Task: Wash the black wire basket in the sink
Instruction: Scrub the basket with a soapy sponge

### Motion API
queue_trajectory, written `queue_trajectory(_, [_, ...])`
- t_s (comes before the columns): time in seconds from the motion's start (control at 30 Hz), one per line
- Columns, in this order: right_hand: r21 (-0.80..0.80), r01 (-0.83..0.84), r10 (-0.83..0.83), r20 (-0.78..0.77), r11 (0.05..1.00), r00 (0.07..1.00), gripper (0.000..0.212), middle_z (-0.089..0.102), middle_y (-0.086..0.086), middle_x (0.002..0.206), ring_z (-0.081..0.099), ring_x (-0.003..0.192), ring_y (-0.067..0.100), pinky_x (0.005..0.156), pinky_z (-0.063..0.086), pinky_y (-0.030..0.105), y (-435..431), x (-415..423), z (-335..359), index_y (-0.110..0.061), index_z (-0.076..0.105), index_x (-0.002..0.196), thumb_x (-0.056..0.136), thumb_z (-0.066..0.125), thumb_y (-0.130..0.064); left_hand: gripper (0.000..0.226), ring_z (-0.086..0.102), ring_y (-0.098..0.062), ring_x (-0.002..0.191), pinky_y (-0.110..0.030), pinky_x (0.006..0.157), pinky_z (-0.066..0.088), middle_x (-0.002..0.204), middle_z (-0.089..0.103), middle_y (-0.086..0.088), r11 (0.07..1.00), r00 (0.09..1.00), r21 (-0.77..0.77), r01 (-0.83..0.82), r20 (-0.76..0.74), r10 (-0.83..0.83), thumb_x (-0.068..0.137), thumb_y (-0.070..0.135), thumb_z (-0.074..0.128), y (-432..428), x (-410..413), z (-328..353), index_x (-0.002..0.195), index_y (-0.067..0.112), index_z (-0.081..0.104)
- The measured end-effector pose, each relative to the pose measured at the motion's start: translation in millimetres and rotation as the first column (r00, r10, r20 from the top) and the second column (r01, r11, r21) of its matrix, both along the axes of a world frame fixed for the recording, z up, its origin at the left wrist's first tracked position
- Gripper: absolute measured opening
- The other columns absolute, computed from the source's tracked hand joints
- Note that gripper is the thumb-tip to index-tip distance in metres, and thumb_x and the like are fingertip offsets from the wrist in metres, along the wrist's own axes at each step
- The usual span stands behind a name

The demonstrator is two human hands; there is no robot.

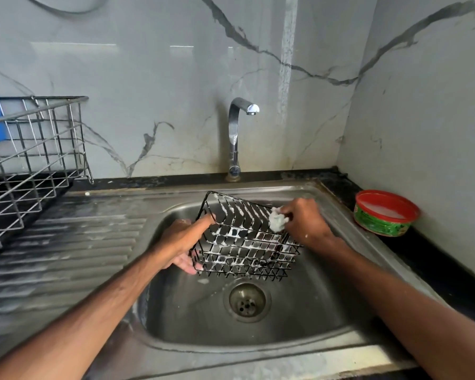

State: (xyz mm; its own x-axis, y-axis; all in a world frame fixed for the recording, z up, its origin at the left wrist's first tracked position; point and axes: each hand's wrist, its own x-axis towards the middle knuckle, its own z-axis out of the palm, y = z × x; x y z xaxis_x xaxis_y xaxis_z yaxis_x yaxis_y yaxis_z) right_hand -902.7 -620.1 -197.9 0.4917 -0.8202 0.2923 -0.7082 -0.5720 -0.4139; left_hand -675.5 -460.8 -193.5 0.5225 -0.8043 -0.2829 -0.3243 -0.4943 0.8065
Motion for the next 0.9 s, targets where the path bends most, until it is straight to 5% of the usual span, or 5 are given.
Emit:
queue_trajectory(0.2, [0.063, 0.095, -0.093, -0.034, 0.993, 0.995, 0.034, 0.075, 0.01, 0.107, 0.065, 0.079, 0.013, 0.07, 0.056, 0.021, -5, -8, -1, -0.011, 0.073, 0.115, 0.085, 0.074, 0.004, 0.089, 0.076, -0.044, 0.07, -0.034, 0.05, 0.062, 0.15, 0.043, -0.039, 1.0, 0.999, -0.014, 0.007, 0.031, -0.007, 0.092, 0.068, 0.06, 1, -2, 3, 0.155, 0.007, 0.043])
queue_trajectory(0.33, [-0.011, -0.05, 0.05, 0.008, 0.999, 0.999, 0.032, 0.076, 0.01, 0.11, 0.073, 0.079, 0.02, 0.077, 0.063, 0.036, 27, 16, 11, -0.013, 0.076, 0.112, 0.089, 0.062, 0.005, 0.091, 0.076, -0.039, 0.06, -0.031, 0.047, 0.06, 0.153, 0.039, -0.039, 1.0, 1.0, -0.026, 0.001, 0.03, 0.0, 0.093, 0.069, 0.058, 3, -3, 5, 0.157, 0.007, 0.04])
queue_trajectory(0.47, [-0.135, -0.242, 0.253, 0.074, 0.961, 0.965, 0.036, 0.073, 0.006, 0.12, 0.075, 0.078, 0.013, 0.066, 0.063, 0.027, 70, 36, 23, -0.017, 0.075, 0.117, 0.093, 0.057, 0.004, 0.093, 0.074, -0.031, 0.052, -0.031, 0.046, 0.059, 0.156, 0.039, -0.035, 0.999, 1.0, -0.051, -0.008, 0.016, 0.009, 0.092, 0.069, 0.059, 4, -7, 8, 0.16, 0.012, 0.034])
queue_trajectory(0.67, [-0.07, -0.235, 0.244, 0.367, 0.969, 0.898, 0.036, 0.065, -0.009, 0.064, 0.046, 0.037, 0.004, 0.037, 0.031, 0.013, 72, 29, 26, -0.017, 0.076, 0.116, 0.098, 0.053, 0.004, 0.119, 0.078, -0.03, 0.066, -0.042, 0.066, 0.066, 0.153, 0.048, -0.024, 0.997, 1.0, -0.081, -0.009, -0.005, 0.009, 0.064, 0.087, 0.068, 3, -15, 17, 0.157, 0.019, 0.041])
queue_trajectory(0.9, [0.02, -0.054, 0.037, 0.491, 0.998, 0.871, 0.039, 0.075, 0.0, 0.113, 0.06, 0.056, -0.009, 0.049, 0.044, 0.004, 61, 17, 40, -0.013, 0.078, 0.111, 0.094, 0.052, 0.011, 0.109, 0.08, -0.03, 0.078, -0.044, 0.073, 0.066, 0.143, 0.06, -0.016, 0.977, 0.989, -0.211, 0.043, -0.13, -0.072, 0.054, 0.071, 0.091, 0, -20, 26, 0.144, 0.018, 0.057])
